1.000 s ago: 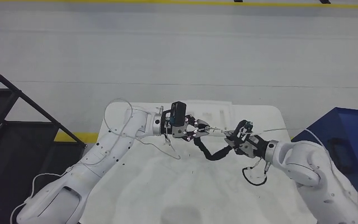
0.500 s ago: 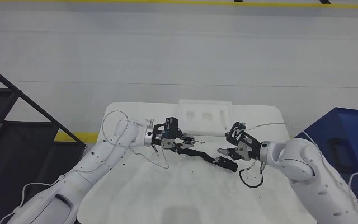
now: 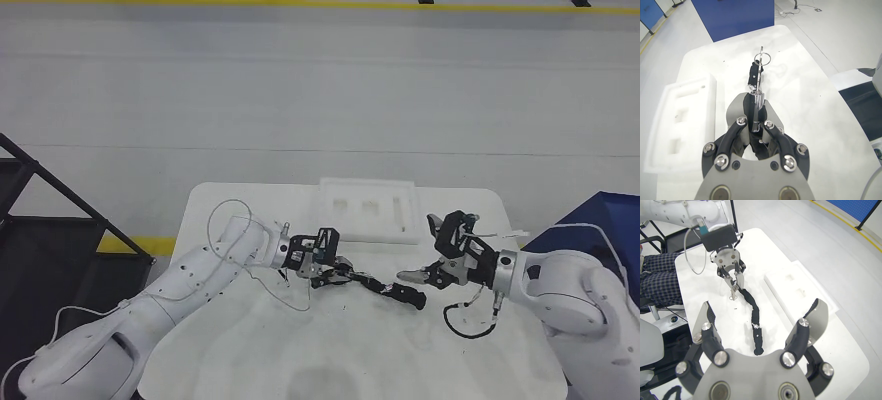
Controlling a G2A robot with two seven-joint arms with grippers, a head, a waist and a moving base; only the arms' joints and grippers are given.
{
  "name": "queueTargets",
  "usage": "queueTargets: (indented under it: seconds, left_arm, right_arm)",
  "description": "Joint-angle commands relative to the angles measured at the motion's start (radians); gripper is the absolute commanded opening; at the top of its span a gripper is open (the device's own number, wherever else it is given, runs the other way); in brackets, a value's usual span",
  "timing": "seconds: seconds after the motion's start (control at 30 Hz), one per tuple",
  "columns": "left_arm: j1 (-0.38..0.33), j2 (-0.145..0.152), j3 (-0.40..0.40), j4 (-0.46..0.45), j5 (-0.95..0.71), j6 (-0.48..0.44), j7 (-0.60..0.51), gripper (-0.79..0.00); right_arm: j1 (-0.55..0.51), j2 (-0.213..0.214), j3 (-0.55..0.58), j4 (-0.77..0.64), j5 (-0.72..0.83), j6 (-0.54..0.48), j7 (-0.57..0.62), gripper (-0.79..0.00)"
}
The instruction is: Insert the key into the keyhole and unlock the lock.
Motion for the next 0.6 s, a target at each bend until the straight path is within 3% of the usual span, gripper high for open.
queueTargets:
  seconds: [0.0, 0.23, 0.57]
  left_arm:
    - [-0.015, -0.006, 0.025, 0.015, -0.028, 0.000, -0.021, 0.000]
    - [-0.057, -0.005, 0.037, 0.034, -0.113, 0.000, 0.006, 0.000]
    - [-0.121, 0.064, -0.015, -0.077, -0.158, 0.000, 0.110, 0.000]
  right_arm:
    - [-0.003, 0.001, 0.004, -0.001, 0.003, -0.001, -0.003, 0.000]
    - [0.011, 0.004, -0.010, 0.035, 0.081, -0.024, 0.019, 0.000]
    - [0.154, 0.003, -0.061, 0.133, 0.158, -0.147, 0.031, 0.000]
